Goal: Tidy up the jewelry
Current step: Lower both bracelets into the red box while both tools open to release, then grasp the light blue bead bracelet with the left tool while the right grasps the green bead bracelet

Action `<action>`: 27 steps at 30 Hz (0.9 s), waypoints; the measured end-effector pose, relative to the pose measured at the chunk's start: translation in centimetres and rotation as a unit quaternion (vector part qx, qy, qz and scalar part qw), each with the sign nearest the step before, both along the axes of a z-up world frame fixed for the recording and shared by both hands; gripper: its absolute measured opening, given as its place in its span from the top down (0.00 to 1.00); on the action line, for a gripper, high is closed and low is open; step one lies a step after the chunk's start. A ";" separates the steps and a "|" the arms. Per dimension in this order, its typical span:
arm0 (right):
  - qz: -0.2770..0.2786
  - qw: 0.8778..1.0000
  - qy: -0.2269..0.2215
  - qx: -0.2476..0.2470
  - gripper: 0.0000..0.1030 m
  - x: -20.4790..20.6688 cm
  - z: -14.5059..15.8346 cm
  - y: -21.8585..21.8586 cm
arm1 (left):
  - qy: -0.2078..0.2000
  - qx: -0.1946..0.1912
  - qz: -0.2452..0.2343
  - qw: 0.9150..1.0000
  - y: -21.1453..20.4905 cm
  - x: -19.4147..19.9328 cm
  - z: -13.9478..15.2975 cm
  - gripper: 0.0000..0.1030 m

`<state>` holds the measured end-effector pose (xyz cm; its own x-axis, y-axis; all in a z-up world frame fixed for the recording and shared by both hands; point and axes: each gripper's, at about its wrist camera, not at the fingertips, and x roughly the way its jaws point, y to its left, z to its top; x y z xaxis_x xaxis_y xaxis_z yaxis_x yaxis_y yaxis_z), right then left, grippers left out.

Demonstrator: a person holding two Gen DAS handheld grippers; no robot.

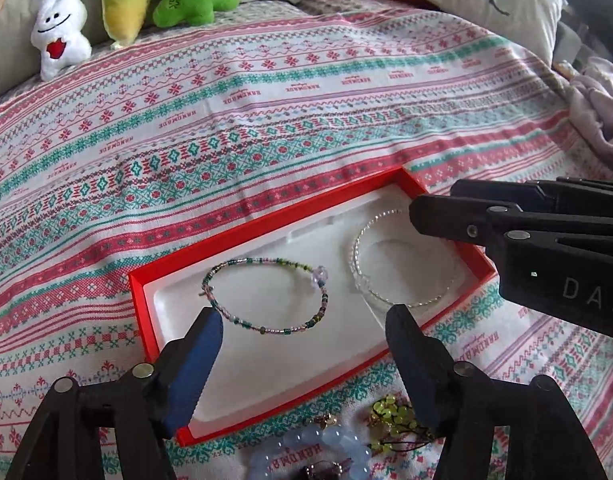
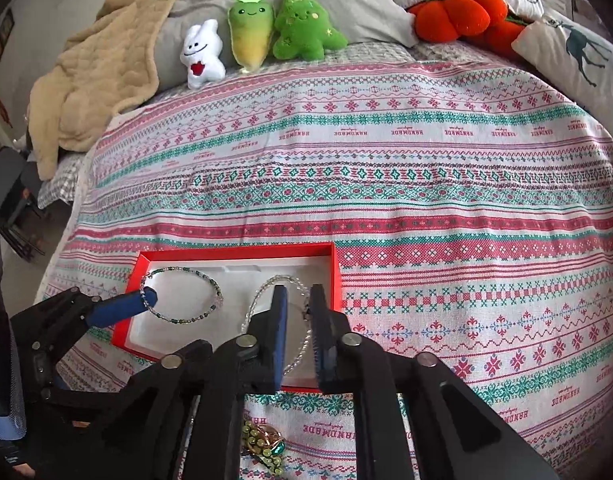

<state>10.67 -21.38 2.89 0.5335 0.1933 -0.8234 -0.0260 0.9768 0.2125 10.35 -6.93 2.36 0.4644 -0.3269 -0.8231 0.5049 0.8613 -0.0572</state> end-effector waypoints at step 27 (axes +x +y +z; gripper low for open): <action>-0.028 0.995 0.094 0.012 0.39 -6.1 -0.3 -0.2 | 0.075 0.034 0.106 0.991 5.2 -5.2 -1.8 0.14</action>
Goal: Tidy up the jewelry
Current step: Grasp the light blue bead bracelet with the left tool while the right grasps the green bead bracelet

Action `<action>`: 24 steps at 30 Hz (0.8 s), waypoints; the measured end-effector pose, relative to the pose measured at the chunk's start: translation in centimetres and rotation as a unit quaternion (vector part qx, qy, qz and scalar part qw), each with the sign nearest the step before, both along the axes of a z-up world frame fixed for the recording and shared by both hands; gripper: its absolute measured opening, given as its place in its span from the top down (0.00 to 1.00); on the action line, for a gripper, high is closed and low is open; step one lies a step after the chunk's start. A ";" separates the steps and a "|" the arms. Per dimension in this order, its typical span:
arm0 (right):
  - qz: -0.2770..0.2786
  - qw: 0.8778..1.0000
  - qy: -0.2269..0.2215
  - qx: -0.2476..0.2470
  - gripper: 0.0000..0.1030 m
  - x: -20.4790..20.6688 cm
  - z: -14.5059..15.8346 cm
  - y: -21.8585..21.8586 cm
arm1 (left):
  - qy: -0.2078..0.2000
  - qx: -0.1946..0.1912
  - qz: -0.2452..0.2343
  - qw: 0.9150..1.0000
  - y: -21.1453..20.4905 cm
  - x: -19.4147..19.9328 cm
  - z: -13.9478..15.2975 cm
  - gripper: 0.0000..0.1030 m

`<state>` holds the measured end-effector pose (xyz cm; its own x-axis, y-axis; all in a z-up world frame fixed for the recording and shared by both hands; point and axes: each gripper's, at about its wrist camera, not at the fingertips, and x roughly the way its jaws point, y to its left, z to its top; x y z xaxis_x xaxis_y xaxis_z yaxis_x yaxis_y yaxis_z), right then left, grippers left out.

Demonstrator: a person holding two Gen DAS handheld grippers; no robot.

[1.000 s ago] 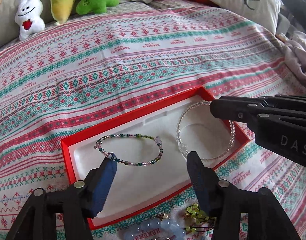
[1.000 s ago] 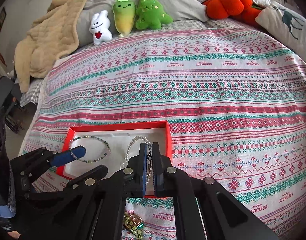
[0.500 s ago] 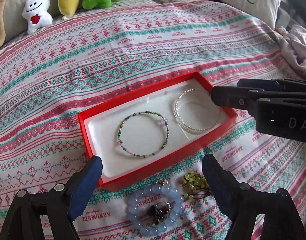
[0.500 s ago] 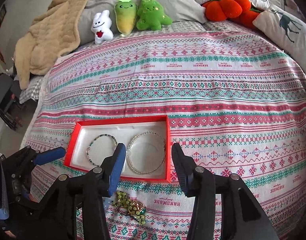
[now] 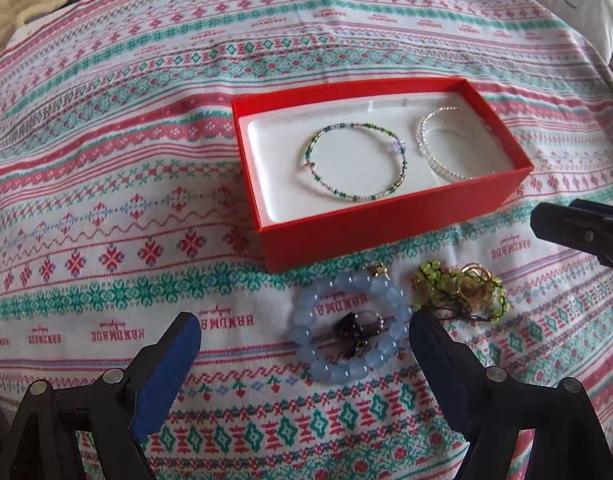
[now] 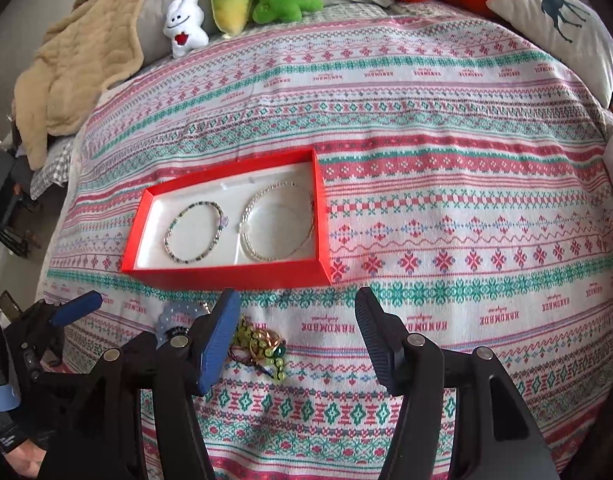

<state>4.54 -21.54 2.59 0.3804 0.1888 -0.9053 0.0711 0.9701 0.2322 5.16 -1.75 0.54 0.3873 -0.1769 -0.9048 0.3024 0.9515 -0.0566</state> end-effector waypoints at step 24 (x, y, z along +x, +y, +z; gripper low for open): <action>-0.022 0.994 0.092 0.058 0.39 -1.7 -3.8 0.1 | 0.083 -0.116 0.070 0.987 2.4 0.9 -2.7 0.45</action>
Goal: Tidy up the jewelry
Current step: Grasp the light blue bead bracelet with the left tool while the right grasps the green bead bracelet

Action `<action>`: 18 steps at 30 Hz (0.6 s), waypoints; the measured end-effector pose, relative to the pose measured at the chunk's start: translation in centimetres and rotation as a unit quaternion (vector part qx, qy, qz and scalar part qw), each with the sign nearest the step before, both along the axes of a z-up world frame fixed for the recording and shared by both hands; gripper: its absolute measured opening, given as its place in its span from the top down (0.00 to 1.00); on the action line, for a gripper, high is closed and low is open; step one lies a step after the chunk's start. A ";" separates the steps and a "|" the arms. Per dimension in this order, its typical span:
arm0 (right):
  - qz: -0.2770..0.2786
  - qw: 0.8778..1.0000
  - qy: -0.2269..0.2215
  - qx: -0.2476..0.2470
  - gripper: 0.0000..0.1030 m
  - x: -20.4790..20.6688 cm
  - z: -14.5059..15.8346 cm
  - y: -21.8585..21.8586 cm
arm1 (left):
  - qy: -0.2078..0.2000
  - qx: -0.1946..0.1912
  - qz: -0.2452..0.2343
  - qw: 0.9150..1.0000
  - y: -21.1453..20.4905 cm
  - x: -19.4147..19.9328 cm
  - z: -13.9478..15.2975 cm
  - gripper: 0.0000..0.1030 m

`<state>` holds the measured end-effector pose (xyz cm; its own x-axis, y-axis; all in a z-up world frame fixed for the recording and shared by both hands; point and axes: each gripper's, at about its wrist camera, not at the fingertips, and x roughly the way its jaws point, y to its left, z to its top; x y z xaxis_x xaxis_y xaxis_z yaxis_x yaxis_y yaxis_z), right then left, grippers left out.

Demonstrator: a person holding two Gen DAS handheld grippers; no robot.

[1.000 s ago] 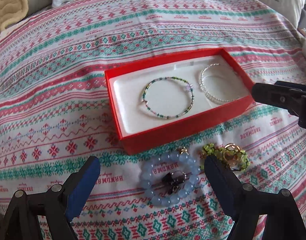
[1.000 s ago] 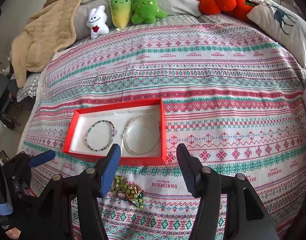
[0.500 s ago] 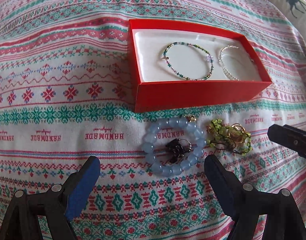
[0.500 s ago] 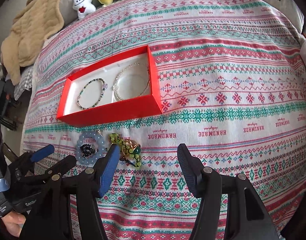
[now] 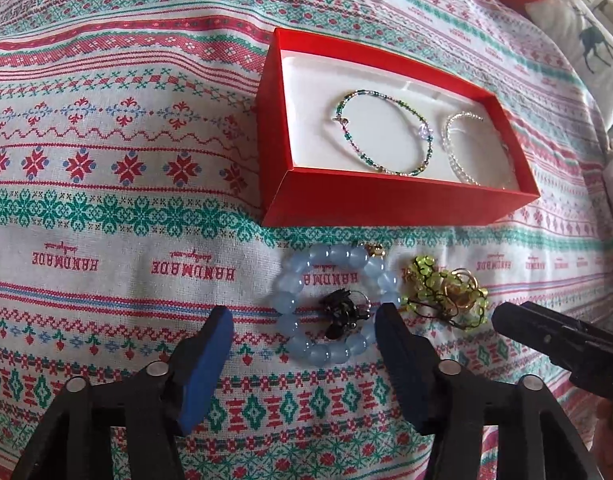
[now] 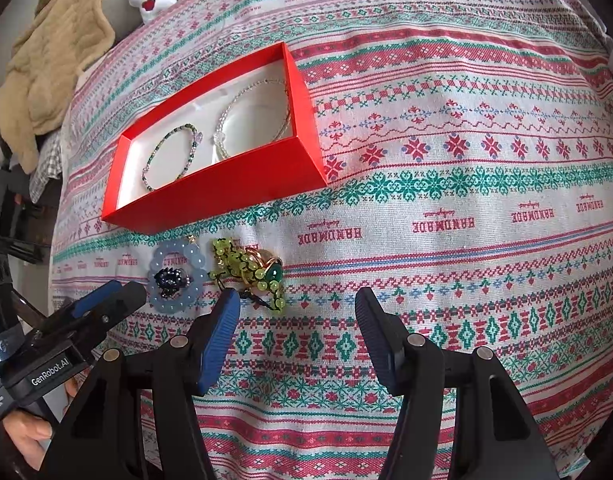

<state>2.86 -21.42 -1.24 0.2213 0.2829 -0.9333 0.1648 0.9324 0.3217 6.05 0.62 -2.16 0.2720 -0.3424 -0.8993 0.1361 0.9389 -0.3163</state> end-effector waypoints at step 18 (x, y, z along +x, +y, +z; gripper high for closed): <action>0.009 1.000 -0.007 -0.001 0.75 1.2 -1.8 1.5 | -0.006 0.040 -0.001 0.999 -1.7 1.5 -2.5 0.84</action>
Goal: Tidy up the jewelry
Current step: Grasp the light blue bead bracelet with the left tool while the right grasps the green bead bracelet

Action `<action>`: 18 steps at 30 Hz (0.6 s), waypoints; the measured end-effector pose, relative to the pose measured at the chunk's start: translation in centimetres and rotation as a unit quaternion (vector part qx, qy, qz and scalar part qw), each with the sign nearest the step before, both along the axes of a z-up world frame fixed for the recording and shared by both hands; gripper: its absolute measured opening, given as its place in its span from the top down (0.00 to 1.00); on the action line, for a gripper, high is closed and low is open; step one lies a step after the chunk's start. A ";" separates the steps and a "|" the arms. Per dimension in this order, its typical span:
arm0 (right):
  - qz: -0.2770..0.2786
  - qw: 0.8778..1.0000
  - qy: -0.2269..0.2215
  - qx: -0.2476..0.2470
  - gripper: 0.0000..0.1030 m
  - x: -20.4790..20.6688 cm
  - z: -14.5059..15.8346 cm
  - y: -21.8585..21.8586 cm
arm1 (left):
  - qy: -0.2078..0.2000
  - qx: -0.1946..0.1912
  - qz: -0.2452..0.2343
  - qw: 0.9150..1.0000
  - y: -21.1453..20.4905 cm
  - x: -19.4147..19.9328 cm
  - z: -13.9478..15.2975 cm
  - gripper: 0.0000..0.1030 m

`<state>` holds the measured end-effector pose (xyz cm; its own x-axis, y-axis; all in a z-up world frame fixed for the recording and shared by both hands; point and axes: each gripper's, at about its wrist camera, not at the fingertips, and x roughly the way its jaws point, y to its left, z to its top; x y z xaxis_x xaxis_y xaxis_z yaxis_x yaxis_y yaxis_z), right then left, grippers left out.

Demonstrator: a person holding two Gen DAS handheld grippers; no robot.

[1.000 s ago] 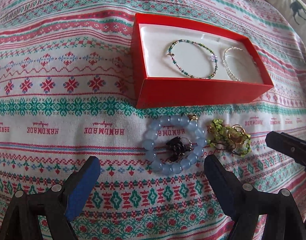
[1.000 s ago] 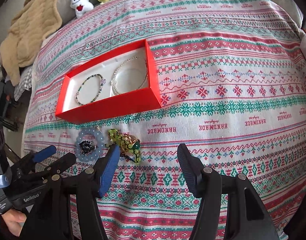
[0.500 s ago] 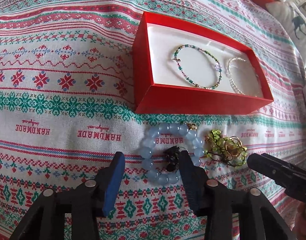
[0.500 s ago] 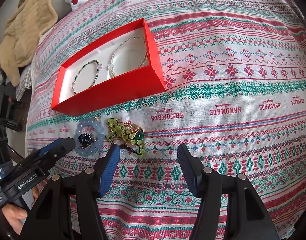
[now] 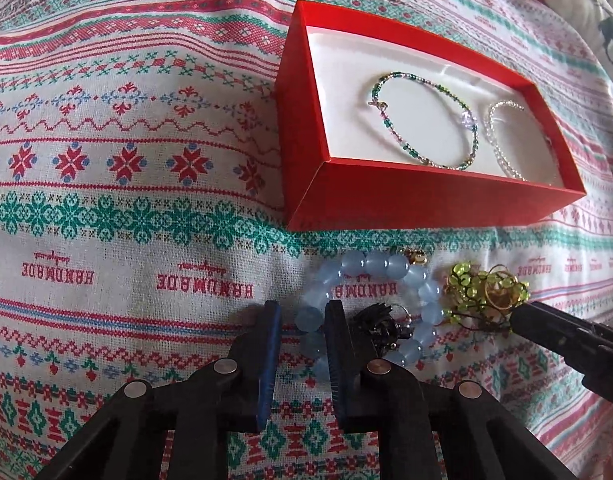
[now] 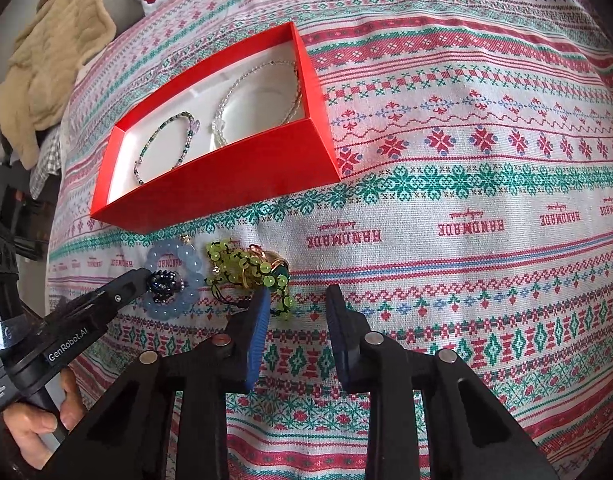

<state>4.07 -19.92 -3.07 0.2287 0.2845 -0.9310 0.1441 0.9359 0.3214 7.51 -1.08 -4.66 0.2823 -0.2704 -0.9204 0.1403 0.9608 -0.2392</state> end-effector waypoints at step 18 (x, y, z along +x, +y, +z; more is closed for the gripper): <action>0.027 0.999 -0.034 -0.001 0.93 -1.3 1.9 0.7 | -0.033 0.005 -0.029 0.999 0.0 -1.4 1.8 0.92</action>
